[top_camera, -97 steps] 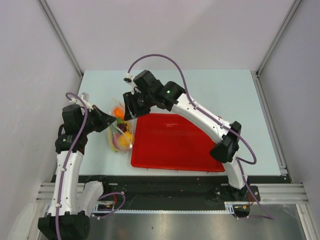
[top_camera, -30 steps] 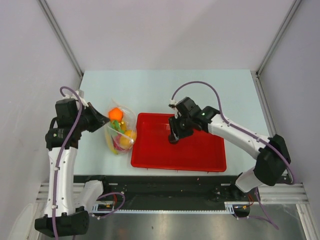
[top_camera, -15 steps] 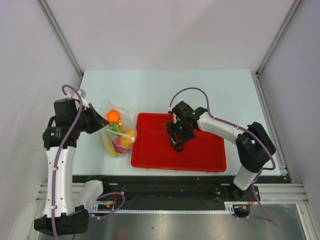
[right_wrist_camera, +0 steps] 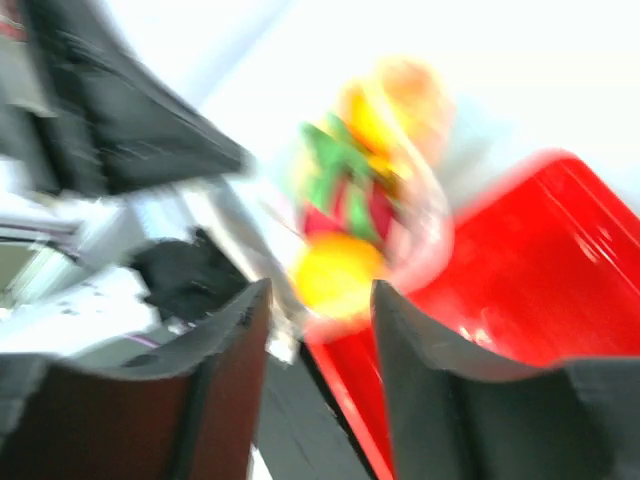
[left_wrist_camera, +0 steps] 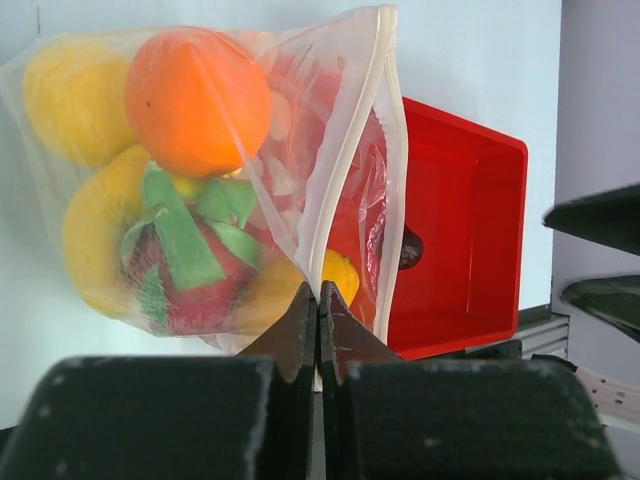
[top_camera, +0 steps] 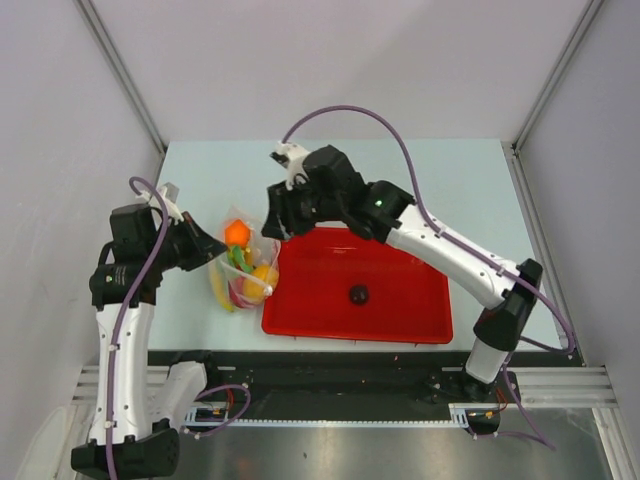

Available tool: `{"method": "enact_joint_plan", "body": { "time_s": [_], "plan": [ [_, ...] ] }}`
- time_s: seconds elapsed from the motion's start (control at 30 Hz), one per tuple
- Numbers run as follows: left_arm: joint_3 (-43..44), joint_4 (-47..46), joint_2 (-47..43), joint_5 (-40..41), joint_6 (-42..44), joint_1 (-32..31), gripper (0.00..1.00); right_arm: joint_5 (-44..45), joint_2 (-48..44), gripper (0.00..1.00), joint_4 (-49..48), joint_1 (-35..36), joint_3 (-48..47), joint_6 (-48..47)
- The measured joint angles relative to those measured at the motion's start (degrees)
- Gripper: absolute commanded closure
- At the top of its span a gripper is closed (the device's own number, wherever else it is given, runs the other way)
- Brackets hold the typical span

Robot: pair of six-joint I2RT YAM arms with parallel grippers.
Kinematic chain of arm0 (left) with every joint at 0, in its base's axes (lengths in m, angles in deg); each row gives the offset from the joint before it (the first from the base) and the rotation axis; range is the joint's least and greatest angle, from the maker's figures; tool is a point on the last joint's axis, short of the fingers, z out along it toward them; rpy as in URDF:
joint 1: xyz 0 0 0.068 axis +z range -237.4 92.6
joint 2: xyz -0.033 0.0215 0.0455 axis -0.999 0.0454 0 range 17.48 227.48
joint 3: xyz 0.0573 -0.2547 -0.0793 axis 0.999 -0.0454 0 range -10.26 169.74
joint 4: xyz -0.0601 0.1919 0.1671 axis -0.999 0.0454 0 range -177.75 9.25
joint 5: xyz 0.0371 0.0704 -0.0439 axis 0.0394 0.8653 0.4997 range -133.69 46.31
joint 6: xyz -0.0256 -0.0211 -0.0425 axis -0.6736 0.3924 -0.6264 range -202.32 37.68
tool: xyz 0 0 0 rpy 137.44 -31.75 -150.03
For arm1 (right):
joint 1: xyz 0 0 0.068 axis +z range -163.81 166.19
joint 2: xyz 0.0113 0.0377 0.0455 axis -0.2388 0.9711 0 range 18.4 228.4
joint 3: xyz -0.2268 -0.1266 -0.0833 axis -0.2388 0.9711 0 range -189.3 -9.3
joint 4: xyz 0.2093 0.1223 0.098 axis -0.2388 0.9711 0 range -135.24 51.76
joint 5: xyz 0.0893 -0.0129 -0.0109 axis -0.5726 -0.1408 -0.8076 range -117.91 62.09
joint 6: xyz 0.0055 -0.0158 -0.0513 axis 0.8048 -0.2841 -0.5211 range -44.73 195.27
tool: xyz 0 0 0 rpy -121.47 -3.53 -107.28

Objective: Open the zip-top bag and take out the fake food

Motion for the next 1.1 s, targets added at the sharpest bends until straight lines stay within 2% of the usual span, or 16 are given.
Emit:
{"method": "enact_joint_plan", "body": {
  "time_s": [0.13,0.3,0.33,0.5,0.8,0.87,0.93,1.1],
  "plan": [
    [-0.7,-0.3,-1.0,-0.4,-0.3,0.0,1.0,-1.3,6.5,0.59,0.1,3.7,-9.7,-0.1],
    [-2.7,-1.5,-3.4,-0.7,-1.7,0.0,1.0,-1.9,12.5,0.57,1.9,6.7,-10.1,-0.5],
    [-2.9,-1.7,-3.7,-0.7,-1.8,0.0,1.0,-2.0,13.0,0.53,2.0,7.1,-9.1,-0.5],
    [-3.2,-1.8,-4.0,-1.2,-2.2,0.0,1.0,-2.4,13.4,0.44,2.9,7.8,-3.1,-1.6],
    [-4.0,-2.1,-4.8,-2.4,-2.6,0.0,1.0,-0.7,13.4,0.27,3.4,7.7,0.9,-5.2],
    [-4.0,-2.0,-4.8,-2.4,-2.6,0.0,1.0,-1.2,13.4,0.18,2.8,7.8,2.0,-5.9],
    [-4.0,-1.7,-4.7,-2.4,-2.8,0.0,1.0,-2.4,13.2,0.15,1.3,7.9,3.5,-6.3],
    [-4.0,-0.5,-5.0,-2.1,-4.7,-0.3,1.0,-6.9,13.0,0.14,-4.6,8.6,7.5,-6.8]
  ]
}}
